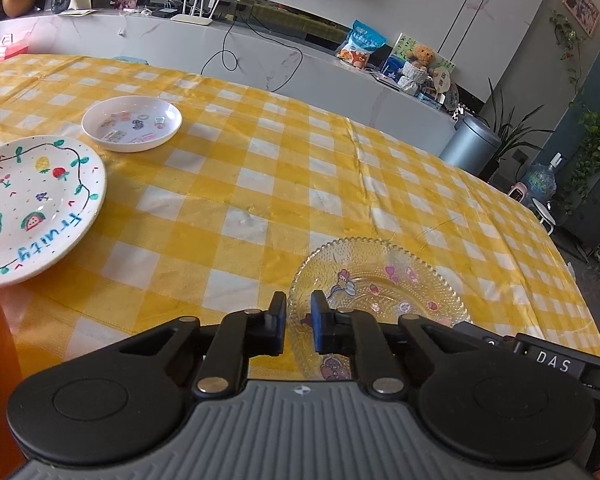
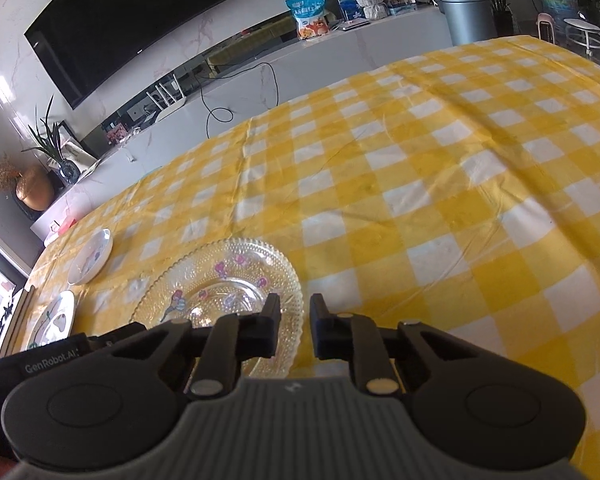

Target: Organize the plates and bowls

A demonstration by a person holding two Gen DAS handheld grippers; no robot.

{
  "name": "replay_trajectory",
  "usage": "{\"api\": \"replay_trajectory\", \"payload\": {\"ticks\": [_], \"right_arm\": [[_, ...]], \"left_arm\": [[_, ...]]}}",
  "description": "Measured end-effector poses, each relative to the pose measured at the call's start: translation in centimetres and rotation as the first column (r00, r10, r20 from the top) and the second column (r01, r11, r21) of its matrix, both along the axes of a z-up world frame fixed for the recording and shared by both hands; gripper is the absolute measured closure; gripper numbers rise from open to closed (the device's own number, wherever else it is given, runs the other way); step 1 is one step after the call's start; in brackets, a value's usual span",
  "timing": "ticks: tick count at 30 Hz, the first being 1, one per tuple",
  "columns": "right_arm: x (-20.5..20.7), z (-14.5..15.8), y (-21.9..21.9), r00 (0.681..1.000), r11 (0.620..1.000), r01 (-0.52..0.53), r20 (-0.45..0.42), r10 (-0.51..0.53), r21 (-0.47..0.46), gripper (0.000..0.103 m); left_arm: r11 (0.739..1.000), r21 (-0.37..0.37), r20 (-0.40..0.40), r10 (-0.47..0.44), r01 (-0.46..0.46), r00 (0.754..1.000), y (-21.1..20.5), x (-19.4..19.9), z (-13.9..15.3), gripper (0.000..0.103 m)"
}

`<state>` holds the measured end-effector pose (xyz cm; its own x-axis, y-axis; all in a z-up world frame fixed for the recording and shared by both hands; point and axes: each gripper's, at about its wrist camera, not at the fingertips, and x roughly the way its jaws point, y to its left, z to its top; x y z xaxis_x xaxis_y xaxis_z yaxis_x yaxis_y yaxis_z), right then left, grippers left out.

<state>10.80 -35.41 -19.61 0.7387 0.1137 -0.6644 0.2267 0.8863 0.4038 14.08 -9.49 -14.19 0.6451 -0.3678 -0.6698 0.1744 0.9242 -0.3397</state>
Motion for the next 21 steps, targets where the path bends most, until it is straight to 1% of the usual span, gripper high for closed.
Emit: {"api": "replay_trajectory", "payload": {"ticks": [1, 7, 11, 15, 21], "right_arm": [[0.1, 0.0, 0.0, 1.0, 1.0, -0.002, 0.0, 0.002, 0.007, 0.093], [0.1, 0.0, -0.1, 1.0, 1.0, 0.012, -0.007, -0.012, 0.02, 0.094], [-0.3, 0.6, -0.1, 1.0, 1.0, 0.007, -0.003, -0.007, 0.018, 0.095], [-1.4, 1.5, -0.1, 1.0, 1.0, 0.005, 0.002, -0.005, 0.021, 0.096], [-4.1, 2.7, 0.3, 1.0, 1.0, -0.001, 0.005, 0.001, 0.026, 0.096]], "left_arm": [[1.0, 0.0, -0.001, 0.001, -0.001, 1.0, 0.0, 0.0, 0.0, 0.089], [1.0, -0.013, -0.018, 0.005, -0.006, 1.0, 0.2, 0.1, 0.3, 0.091], [1.0, -0.008, -0.009, 0.001, -0.001, 1.0, 0.3, -0.6, 0.9, 0.092], [1.0, -0.005, 0.0, -0.004, 0.004, 1.0, 0.5, -2.0, 1.6, 0.091], [1.0, 0.002, 0.011, -0.016, 0.016, 1.0, 1.2, -4.6, 2.8, 0.092]]}}
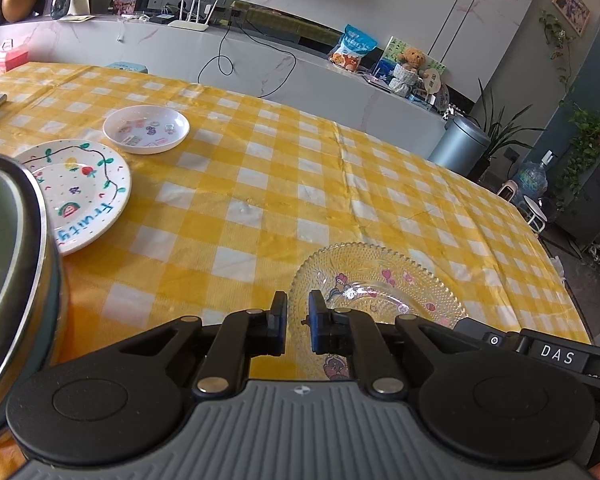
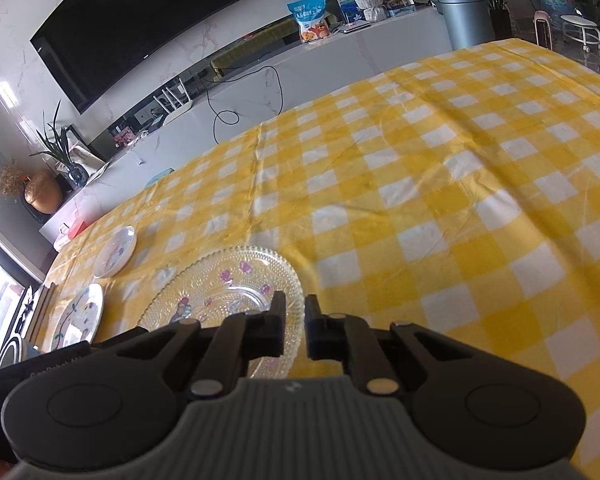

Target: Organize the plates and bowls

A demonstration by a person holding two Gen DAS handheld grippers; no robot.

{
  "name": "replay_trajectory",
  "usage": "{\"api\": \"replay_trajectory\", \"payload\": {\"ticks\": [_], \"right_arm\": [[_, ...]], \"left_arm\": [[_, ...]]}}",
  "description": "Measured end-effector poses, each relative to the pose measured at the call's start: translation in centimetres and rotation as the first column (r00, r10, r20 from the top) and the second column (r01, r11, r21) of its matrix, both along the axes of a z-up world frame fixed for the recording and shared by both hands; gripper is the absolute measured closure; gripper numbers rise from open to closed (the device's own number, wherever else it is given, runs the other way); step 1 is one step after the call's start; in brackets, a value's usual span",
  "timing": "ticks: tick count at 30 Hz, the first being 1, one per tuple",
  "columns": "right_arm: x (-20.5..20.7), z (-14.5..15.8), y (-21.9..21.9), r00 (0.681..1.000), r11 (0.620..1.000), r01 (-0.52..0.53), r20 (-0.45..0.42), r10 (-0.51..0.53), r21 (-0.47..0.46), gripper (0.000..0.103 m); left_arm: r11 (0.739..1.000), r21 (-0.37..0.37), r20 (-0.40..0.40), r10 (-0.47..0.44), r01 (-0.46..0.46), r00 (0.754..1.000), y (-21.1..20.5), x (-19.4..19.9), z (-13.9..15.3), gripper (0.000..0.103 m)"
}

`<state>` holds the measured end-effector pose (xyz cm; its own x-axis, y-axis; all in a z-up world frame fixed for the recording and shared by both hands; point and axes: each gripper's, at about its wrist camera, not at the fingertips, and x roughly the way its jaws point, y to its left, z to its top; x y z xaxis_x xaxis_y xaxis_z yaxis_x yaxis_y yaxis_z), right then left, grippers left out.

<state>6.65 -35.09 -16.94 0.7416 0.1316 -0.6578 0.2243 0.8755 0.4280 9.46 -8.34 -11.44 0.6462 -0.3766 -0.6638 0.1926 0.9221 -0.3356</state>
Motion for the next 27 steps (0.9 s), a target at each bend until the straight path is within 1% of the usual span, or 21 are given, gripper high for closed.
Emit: {"api": "replay_trajectory", "payload": {"ticks": [7, 12, 18, 23, 27], "right_arm": [[-2.9, 0.4, 1.0, 1.0, 1.0, -0.008, -0.009, 0.008, 0.015, 0.096], [-4.3, 0.3, 2.1, 0.999, 1.0, -0.027, -0.02, 0.027, 0.009, 0.096], [-5.1, -0.3, 2.8, 0.999, 0.999, -0.038, -0.037, 0.039, 0.01, 0.096], [-5.2, -0.5, 3.2, 0.998, 0.999, -0.04, -0.046, 0.04, -0.014, 0.096], [-5.3, -0.9, 3.3, 0.997, 0.999, -0.039, -0.062, 0.038, -0.014, 0.096]], "left_arm": [[1.0, 0.006, -0.011, -0.013, 0.013, 1.0, 1.4, -2.6, 0.4, 0.092], [1.0, 0.01, -0.025, 0.001, -0.001, 1.0, 2.4, -3.5, 0.1, 0.092], [1.0, 0.012, -0.033, 0.005, -0.005, 0.999, 3.0, -4.1, -0.5, 0.092], [1.0, 0.013, -0.045, 0.001, -0.001, 0.999, 3.2, -4.2, -1.2, 0.092], [1.0, 0.016, -0.051, -0.002, 0.003, 0.999, 3.3, -4.3, -1.5, 0.092]]}}
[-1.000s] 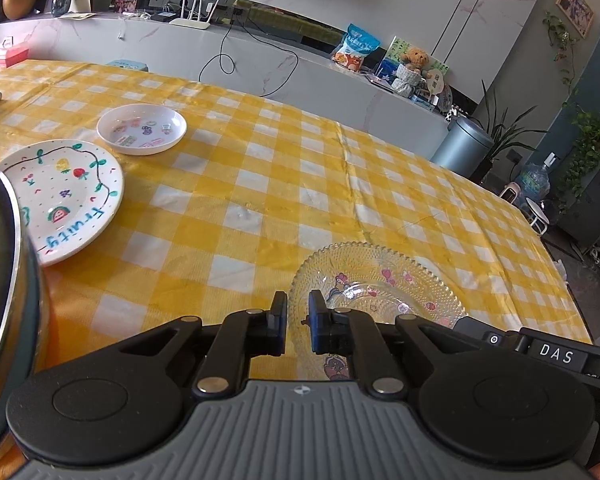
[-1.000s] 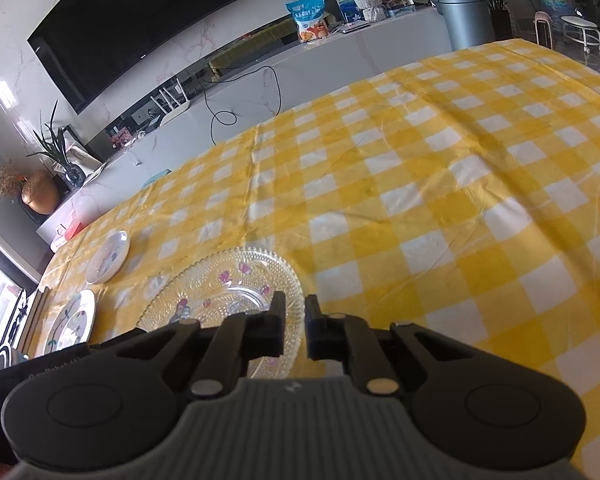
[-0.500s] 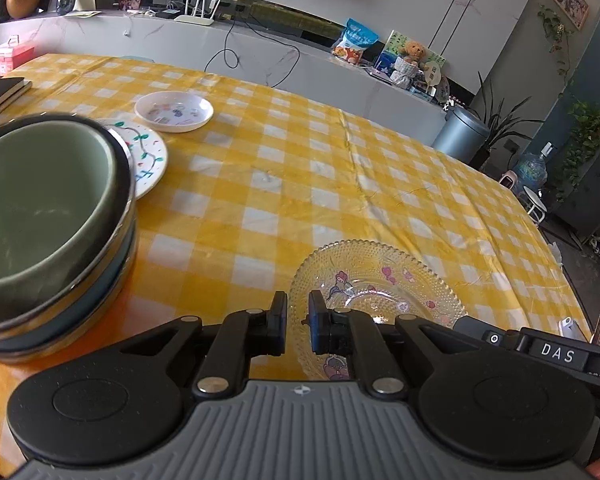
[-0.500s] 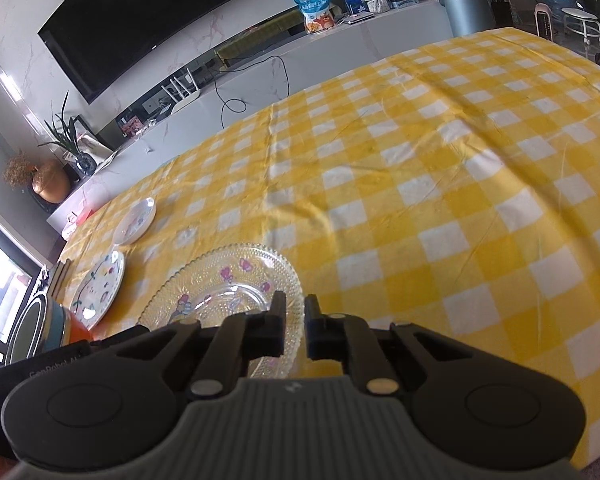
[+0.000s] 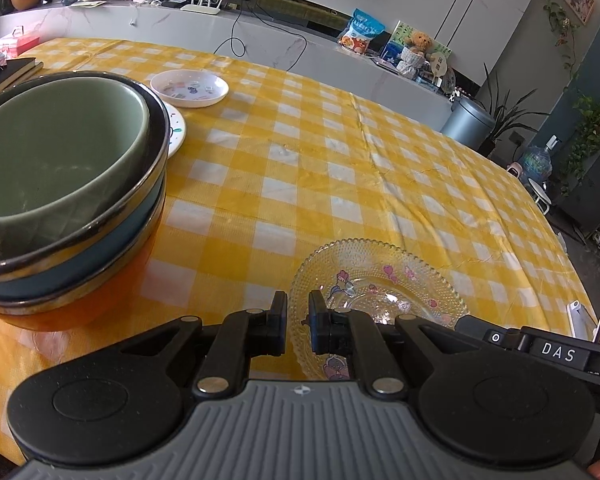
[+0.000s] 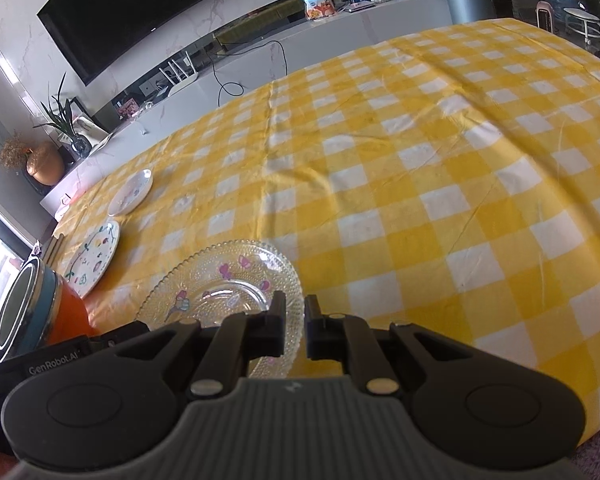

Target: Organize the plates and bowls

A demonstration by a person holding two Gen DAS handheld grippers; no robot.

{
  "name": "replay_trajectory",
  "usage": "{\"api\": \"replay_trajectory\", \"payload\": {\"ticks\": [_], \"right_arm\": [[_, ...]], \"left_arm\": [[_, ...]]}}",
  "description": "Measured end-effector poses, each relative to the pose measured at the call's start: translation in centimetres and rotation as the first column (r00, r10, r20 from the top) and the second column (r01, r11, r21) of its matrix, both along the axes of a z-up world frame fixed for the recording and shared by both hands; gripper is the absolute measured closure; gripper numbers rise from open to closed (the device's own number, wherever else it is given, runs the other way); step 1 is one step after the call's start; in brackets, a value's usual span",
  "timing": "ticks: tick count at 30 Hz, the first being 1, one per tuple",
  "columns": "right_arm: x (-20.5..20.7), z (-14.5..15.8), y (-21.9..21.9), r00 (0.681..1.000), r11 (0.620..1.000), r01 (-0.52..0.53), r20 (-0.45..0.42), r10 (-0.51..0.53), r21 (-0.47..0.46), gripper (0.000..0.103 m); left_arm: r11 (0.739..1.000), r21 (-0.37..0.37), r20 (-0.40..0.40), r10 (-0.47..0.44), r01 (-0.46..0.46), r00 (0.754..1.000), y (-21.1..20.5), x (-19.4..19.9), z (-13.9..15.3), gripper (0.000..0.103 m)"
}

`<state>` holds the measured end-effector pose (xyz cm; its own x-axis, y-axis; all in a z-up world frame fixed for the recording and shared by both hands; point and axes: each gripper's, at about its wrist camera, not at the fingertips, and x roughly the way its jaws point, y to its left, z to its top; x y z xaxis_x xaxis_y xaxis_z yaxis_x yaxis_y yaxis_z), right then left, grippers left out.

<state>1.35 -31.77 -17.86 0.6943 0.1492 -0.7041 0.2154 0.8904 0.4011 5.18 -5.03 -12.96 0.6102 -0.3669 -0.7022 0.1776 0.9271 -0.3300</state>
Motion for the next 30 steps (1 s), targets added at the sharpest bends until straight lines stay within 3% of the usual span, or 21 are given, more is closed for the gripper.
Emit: {"api": "replay_trajectory", "payload": {"ticks": [16, 30], "right_arm": [[0.19, -0.15, 0.73, 0.999, 0.998, -0.001, -0.04, -0.002, -0.064, 0.095], [0.76, -0.35, 0.61, 1.0, 0.998, 0.012, -0.021, -0.014, -0.064, 0.095]], "left_arm": [[1.0, 0.004, -0.015, -0.015, 0.015, 1.0, -0.17, -0.22, -0.48, 0.092], [1.0, 0.011, 0.01, -0.009, 0.009, 1.0, -0.65, 0.49, -0.54, 0.091]]}}
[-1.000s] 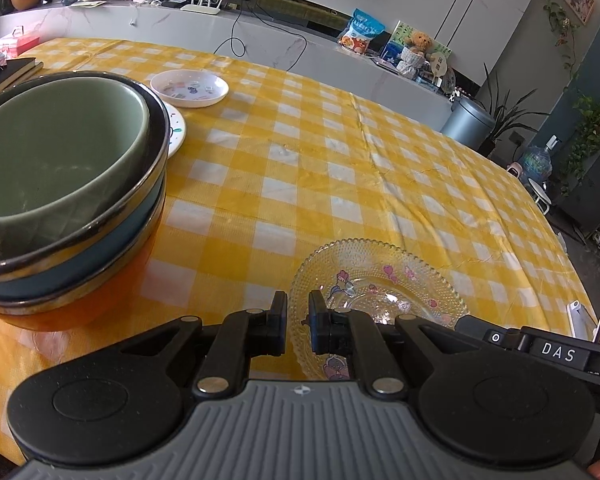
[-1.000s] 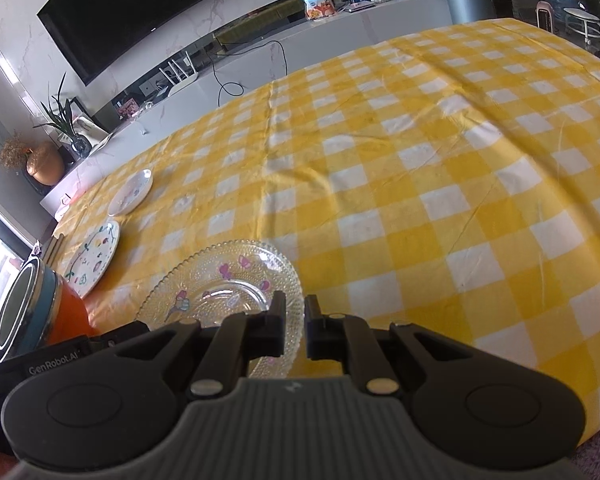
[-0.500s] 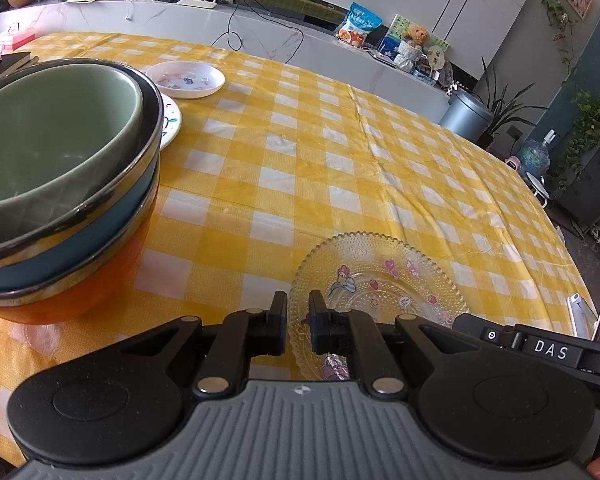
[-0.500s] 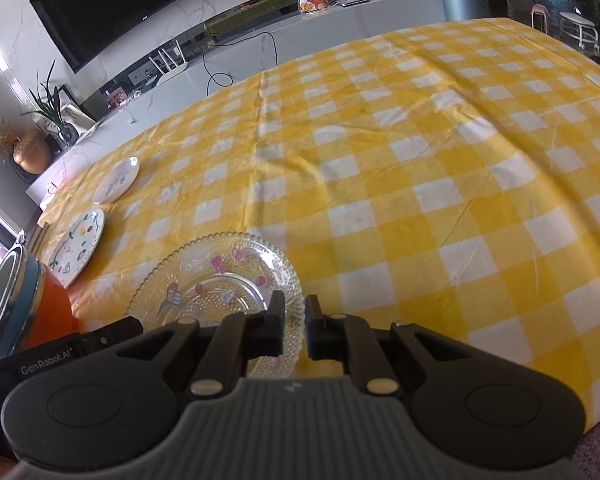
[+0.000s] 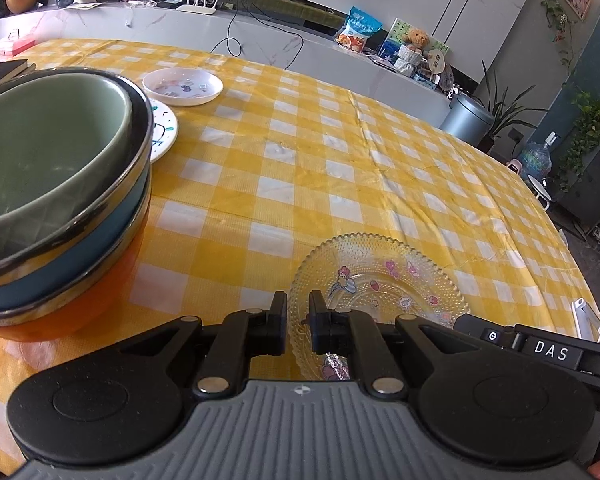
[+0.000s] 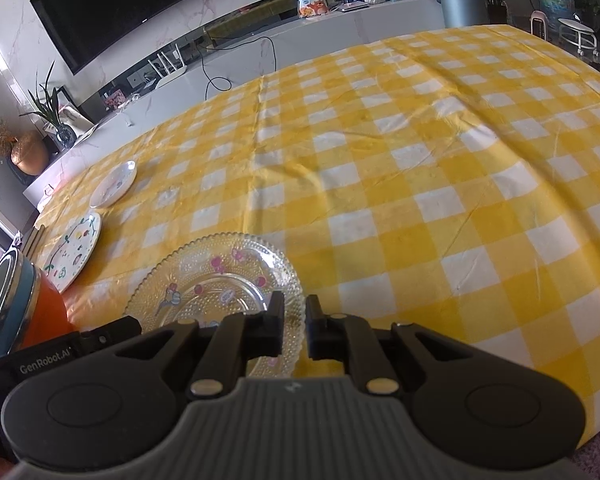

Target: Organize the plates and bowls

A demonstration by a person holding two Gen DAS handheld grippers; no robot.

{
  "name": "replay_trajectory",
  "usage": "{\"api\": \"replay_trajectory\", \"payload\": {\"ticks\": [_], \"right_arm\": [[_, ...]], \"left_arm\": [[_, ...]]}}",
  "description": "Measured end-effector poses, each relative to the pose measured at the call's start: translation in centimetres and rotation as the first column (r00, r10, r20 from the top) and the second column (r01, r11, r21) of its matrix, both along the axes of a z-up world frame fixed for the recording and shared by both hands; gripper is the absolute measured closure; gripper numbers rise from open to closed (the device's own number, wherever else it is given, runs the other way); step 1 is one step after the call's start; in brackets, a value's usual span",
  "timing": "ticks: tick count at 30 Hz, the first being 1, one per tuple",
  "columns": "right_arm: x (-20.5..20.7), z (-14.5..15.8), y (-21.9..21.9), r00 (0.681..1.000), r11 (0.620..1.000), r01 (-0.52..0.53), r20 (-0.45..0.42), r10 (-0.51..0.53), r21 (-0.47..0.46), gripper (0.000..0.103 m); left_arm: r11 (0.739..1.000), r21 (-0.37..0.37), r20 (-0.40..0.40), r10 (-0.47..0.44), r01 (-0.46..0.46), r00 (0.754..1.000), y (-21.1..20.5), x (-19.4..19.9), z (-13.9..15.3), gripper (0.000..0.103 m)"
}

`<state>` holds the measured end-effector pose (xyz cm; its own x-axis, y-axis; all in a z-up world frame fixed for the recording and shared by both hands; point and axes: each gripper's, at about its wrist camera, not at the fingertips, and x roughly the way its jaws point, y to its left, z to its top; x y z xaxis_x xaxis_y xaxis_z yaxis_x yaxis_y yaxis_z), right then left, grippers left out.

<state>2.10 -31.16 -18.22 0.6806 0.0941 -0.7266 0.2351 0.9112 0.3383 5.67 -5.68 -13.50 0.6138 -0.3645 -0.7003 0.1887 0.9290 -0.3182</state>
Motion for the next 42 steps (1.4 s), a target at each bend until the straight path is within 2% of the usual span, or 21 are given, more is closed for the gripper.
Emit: {"api": "replay_trajectory", "payload": {"ticks": [6, 7, 9, 11, 13, 17, 21, 26, 31, 37, 42], "right_arm": [[0.3, 0.0, -0.2, 1.0, 1.0, 0.002, 0.003, -0.002, 0.001, 0.093], [0.3, 0.0, -0.2, 1.0, 1.0, -0.002, 0.006, 0.002, 0.003, 0.091], [0.2, 0.3, 0.0, 1.0, 1.0, -0.001, 0.017, 0.001, -0.015, 0.088], [0.0, 0.9, 0.4, 0.999, 0.998, -0.005, 0.034, 0.007, -0.058, 0.075], [-0.2, 1.7, 0.6, 0.999, 0.996, -0.006, 0.05, 0.01, -0.088, 0.075], [-0.1, 3.3, 0.9, 0.997, 0.996, -0.017, 0.08, 0.024, -0.085, 0.073], [0.5, 5.0, 1.5, 0.994, 0.998, -0.045, 0.098, 0.05, -0.054, 0.07], [2.4, 6.5, 3.1, 0.993, 0.996, -0.09, 0.082, 0.091, -0.017, 0.069], [4.7, 7.6, 5.0, 0.989, 0.99, -0.132, 0.072, 0.129, 0.047, 0.064], [7.6, 8.3, 7.9, 0.978, 0.976, -0.205, 0.053, 0.201, 0.081, 0.064], [10.0, 8.4, 9.8, 0.971, 0.965, -0.237, 0.044, 0.234, 0.11, 0.063]], "left_arm": [[1.0, 0.007, -0.003, -0.008, 0.008, 1.0, -0.2, 0.1, 0.2, 0.09], [1.0, 0.01, 0.002, -0.006, 0.006, 1.0, -0.2, 0.1, 0.3, 0.087], [1.0, 0.025, 0.02, -0.016, 0.015, 1.0, -0.3, -0.1, 0.6, 0.076], [0.999, 0.035, 0.027, -0.018, 0.017, 0.999, -0.4, -0.3, 1.1, 0.065], [0.999, 0.041, 0.029, -0.019, 0.018, 0.999, -0.4, -0.4, 1.9, 0.062], [0.998, 0.054, 0.015, -0.038, 0.037, 0.999, -0.1, -0.1, 3.9, 0.061], [0.997, 0.015, 0.012, -0.074, 0.073, 0.997, 0.6, 0.2, 6.2, 0.061], [0.992, 0.041, -0.045, -0.119, 0.121, 0.992, 1.9, 2.2, 8.8, 0.061], [0.991, -0.003, -0.112, -0.133, 0.133, 0.985, 4.9, 5.0, 11.0, 0.061], [0.99, 0.052, -0.119, -0.12, 0.127, 0.986, 8.2, 8.4, 13.1, 0.061], [0.992, 0.103, -0.093, -0.056, 0.066, 0.994, 11.4, 11.1, 13.6, 0.061]]}}
